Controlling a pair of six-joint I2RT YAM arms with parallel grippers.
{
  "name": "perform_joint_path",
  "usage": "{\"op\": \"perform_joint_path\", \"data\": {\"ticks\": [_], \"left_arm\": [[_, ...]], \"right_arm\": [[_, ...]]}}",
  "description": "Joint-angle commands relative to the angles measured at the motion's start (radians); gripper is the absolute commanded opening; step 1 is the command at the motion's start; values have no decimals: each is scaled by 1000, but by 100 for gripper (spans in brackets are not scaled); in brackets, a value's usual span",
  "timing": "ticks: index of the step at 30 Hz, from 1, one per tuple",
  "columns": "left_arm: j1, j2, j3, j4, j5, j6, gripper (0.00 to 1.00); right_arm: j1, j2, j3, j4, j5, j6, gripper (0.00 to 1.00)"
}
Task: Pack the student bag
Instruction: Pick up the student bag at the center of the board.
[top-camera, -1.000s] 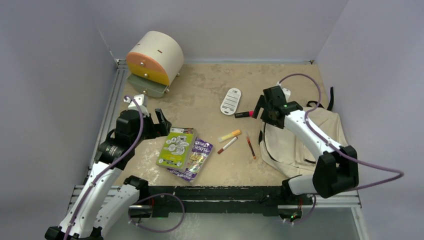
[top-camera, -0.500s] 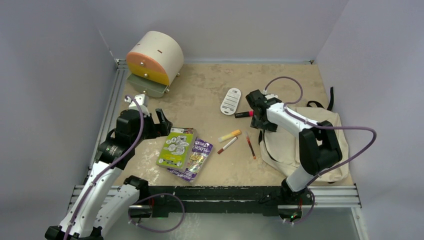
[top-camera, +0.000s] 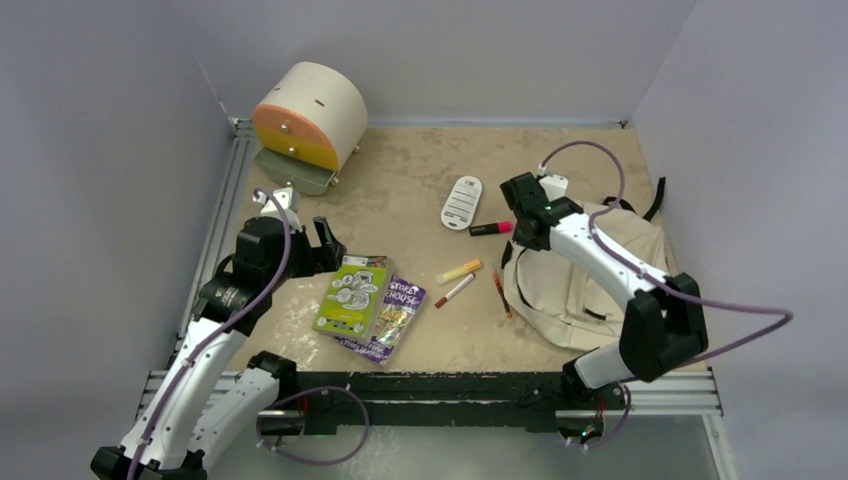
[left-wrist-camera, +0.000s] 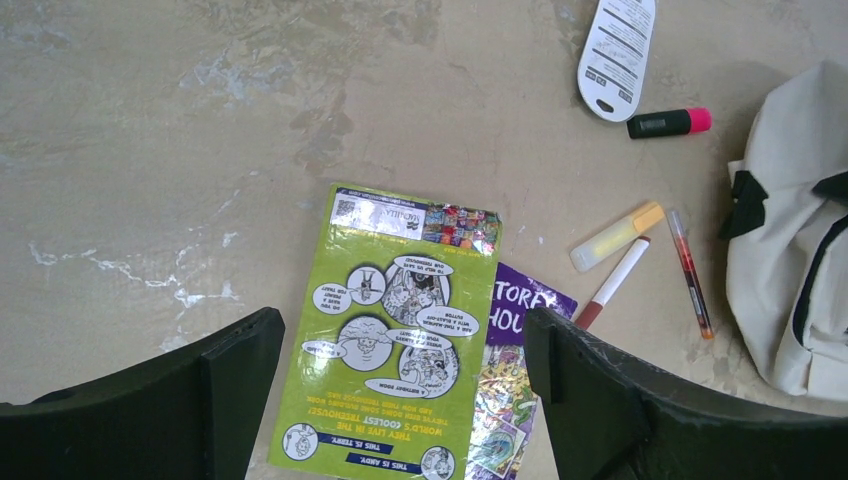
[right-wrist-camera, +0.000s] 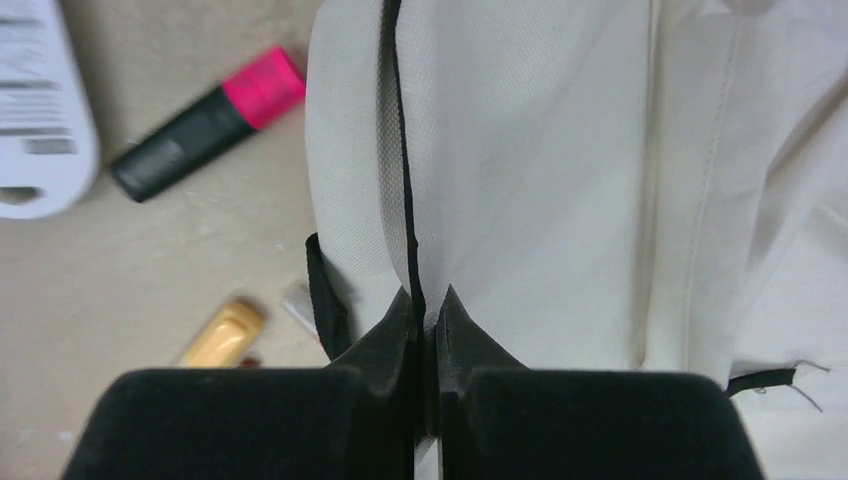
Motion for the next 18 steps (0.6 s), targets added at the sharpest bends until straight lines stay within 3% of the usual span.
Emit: {"op": "perform_joint_path", "data": {"ticks": [1, 5, 11, 18], "left_arm": [[-6, 8, 4, 36, -13, -2, 89], [-6, 1, 7, 55, 6, -19, 89], [-6, -124, -45, 186, 161, -14, 91], [-7, 26, 106, 268, 484, 78, 92]], "right_arm": [[1, -131, 69, 70, 52, 39, 0], [-3, -225, 122, 86, 99, 52, 0], [-3, -338, 156, 180, 43, 27, 0], [-3, -413, 167, 255, -18, 18, 0]]}}
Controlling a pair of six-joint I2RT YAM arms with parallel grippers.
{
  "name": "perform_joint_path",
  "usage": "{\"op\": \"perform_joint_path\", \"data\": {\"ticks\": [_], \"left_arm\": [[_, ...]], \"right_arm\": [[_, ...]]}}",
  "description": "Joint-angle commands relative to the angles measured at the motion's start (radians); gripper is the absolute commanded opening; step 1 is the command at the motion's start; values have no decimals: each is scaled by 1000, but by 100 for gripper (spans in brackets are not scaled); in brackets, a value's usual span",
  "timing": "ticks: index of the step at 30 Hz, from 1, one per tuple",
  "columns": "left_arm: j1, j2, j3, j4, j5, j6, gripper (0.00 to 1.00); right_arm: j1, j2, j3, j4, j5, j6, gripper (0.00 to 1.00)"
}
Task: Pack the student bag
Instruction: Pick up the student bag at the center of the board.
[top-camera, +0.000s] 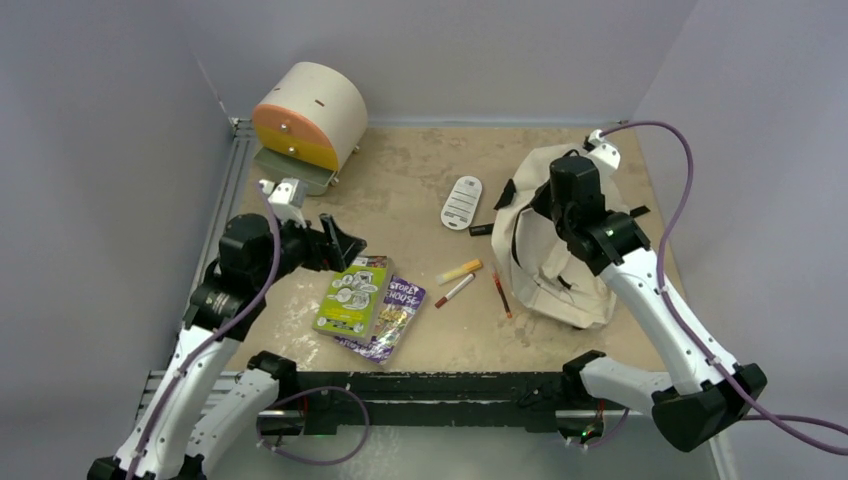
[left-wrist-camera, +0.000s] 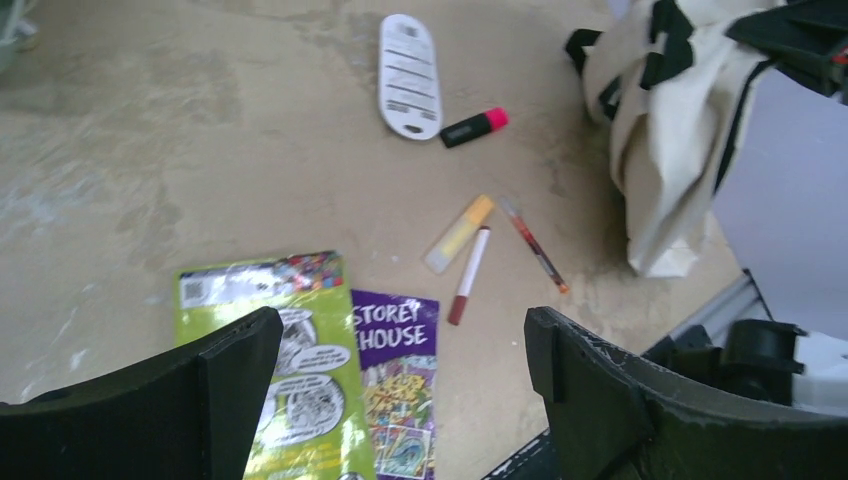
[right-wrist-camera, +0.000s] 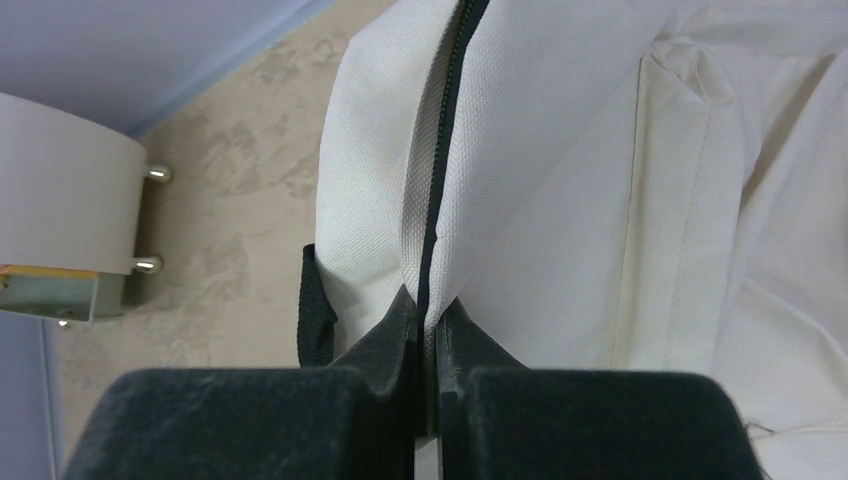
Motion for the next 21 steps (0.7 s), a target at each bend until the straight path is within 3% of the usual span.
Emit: {"op": "perform_joint_path", "data": {"ticks": [1, 7, 11, 15, 19, 21], "left_arm": [[-7, 105, 98, 169, 231, 40, 92], [-31, 243, 168, 326, 304, -18, 90], [-98, 324, 194, 422, 269, -66, 89], [-220, 437, 226, 467, 174, -94, 88], [-389, 539, 285, 444, -22, -109, 84], [-415, 539, 290, 407, -124, -148, 84]], "right_arm": [[-1, -35, 66, 123, 13, -2, 0], [-1, -75, 67, 150, 18, -22, 0], [-2, -82, 69, 152, -59, -109, 0], [-1, -121, 33, 155, -114, -147, 0], [-2, -147, -20, 190, -319, -215, 0], [-1, -143, -39, 185, -363, -222, 0]]}}
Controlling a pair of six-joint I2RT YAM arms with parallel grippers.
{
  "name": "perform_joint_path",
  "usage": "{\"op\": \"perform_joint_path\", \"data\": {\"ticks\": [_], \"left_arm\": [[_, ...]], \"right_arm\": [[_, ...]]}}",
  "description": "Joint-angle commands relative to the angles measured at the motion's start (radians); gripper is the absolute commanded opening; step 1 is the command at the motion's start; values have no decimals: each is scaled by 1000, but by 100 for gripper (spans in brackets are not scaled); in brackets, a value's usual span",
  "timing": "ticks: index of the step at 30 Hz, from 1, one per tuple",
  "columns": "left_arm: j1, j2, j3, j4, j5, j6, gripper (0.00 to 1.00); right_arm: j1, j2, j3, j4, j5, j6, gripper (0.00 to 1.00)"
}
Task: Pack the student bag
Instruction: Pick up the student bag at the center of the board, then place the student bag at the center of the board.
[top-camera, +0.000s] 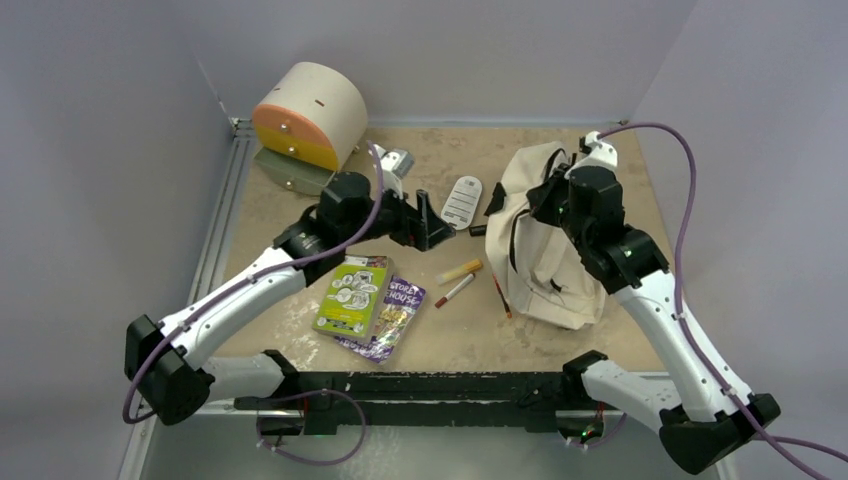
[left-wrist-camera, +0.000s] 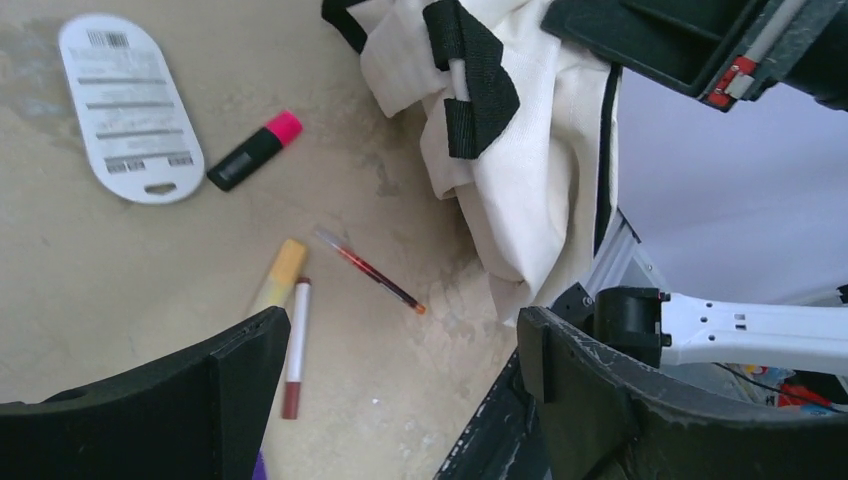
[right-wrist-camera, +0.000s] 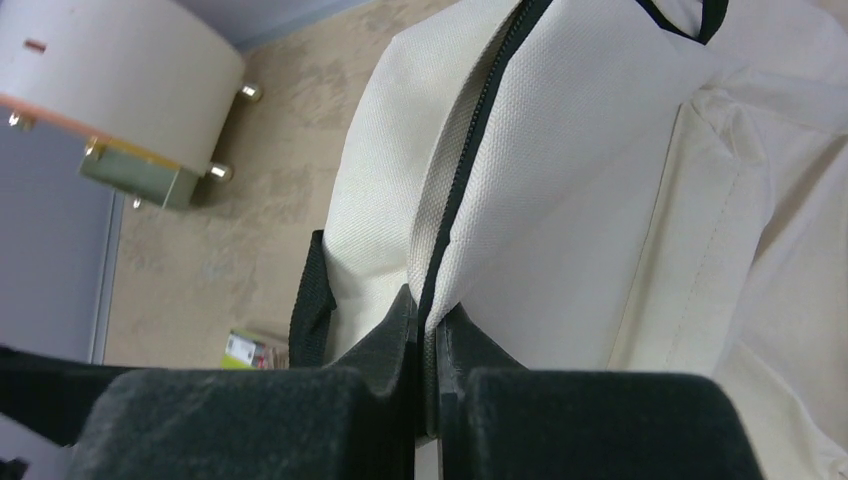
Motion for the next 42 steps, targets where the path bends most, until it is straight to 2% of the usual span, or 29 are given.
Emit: {"op": "perform_joint_path", "data": {"ticks": [1, 6, 12, 14, 16, 20, 22, 24, 27, 30, 34, 39, 42], "left_arm": [[-73, -10, 42, 6, -265, -85, 84], [-73, -140, -65, -90, -492, -128, 84], [-73, -250, -153, -228, -561, -158, 84], [-73, -274, -183, -235, -560, -173, 84], [-73, -282, -203, -235, -557, -183, 84], [-73, -254, -202, -226, -537, -174, 84], [-73, -226, -189, -216, -524, -159, 84], [-74, -196, -173, -201, -510, -141, 84], [-74, -139, -134, -169, -490, -102, 85], [-73, -64, -75, -137, -479, -72, 86], [-73, 31, -13, -76, -454, -52, 86], [-73, 147, 30, -18, -402, -60, 86], [-74, 214, 32, 9, -353, -81, 85]], "right_arm": [[2, -20, -27, 124, -175, -91, 0], [2, 1, -113, 159, -379, -130, 0], [4, 44, -236, 270, -538, -104, 0], [9, 66, -295, 313, -588, -90, 8], [16, 88, -330, 336, -588, -88, 28], [17, 92, -330, 297, -462, -99, 58], [17, 75, -310, 287, -383, -98, 64], [17, 58, -284, 258, -329, -79, 66], [17, 41, -260, 252, -153, -16, 69], [15, 75, -233, 269, -49, 1, 68], [6, 197, -170, 295, -26, -60, 62], [-25, 399, -57, 309, -132, -223, 62], [-37, 499, -9, 298, -142, -256, 63]]}}
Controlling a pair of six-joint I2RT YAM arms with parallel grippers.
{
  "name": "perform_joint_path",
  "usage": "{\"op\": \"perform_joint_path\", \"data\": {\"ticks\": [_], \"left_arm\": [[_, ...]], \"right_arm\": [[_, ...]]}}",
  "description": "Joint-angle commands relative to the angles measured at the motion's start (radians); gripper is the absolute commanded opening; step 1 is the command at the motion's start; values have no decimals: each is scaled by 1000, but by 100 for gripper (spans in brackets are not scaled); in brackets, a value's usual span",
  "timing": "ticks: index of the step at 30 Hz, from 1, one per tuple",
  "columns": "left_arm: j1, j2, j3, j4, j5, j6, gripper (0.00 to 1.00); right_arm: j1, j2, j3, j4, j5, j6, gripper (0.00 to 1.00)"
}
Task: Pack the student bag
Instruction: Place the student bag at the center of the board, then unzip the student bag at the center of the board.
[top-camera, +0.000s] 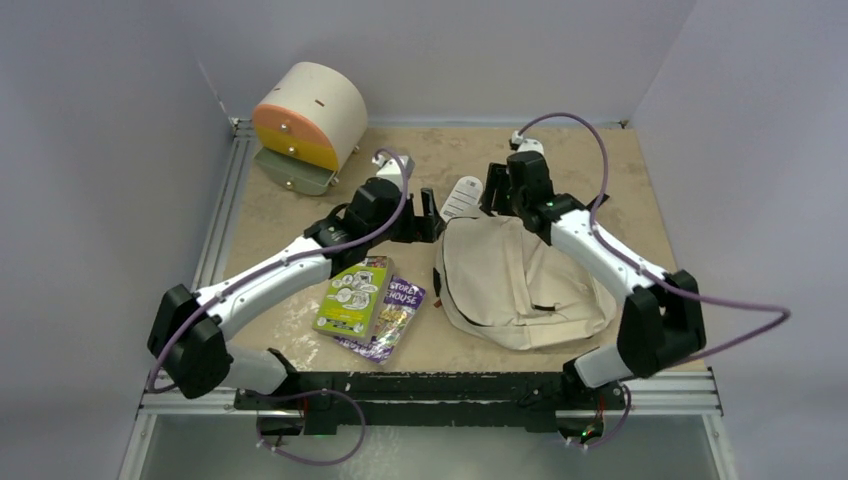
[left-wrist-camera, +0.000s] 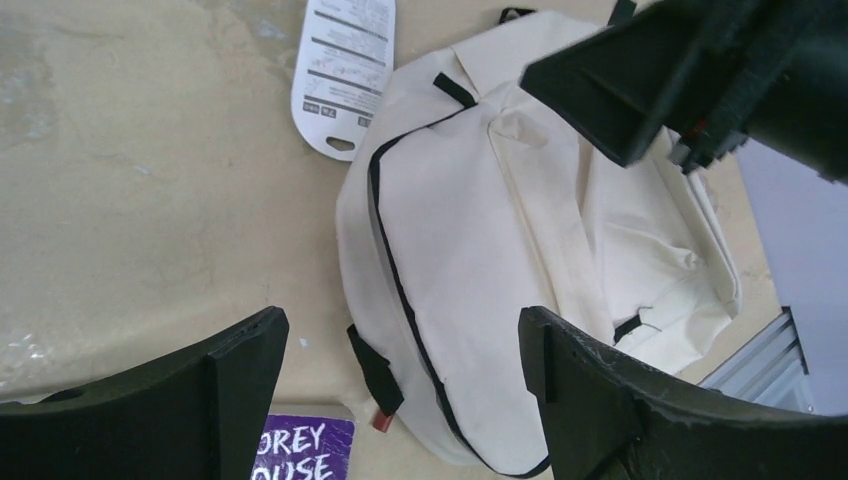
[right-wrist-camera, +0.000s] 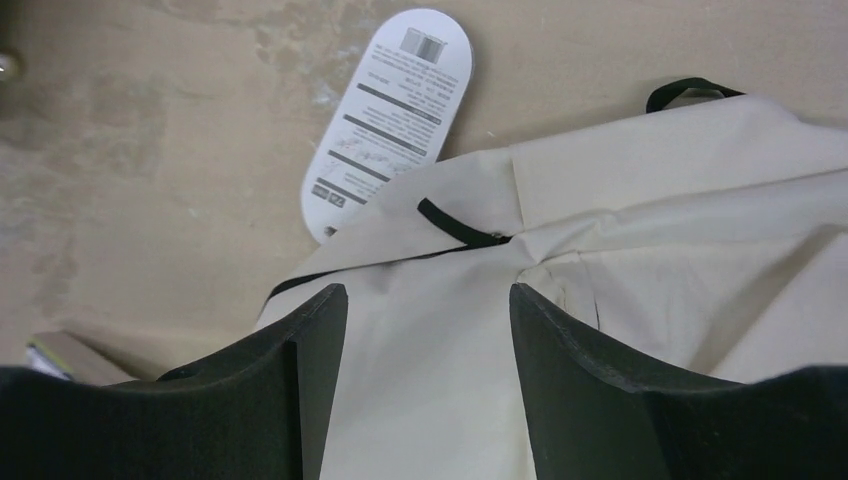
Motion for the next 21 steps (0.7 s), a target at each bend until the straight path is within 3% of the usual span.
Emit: {"op": "perform_joint_path", "data": {"ticks": [1, 5, 13, 21], "left_arm": [[0, 81, 31, 92, 82, -11, 85], [-2, 146, 3, 141, 133, -46, 85], [-38, 264, 12, 191, 183, -55, 83], [-47, 279, -34, 197, 180, -67, 79]], "right_arm": [[-22, 104, 82, 22, -44, -111, 65], [-36, 171, 94, 53, -87, -120, 73], [-40, 317, 176, 55, -114, -172, 72], [-41, 391, 231, 7, -172, -202, 70]]}}
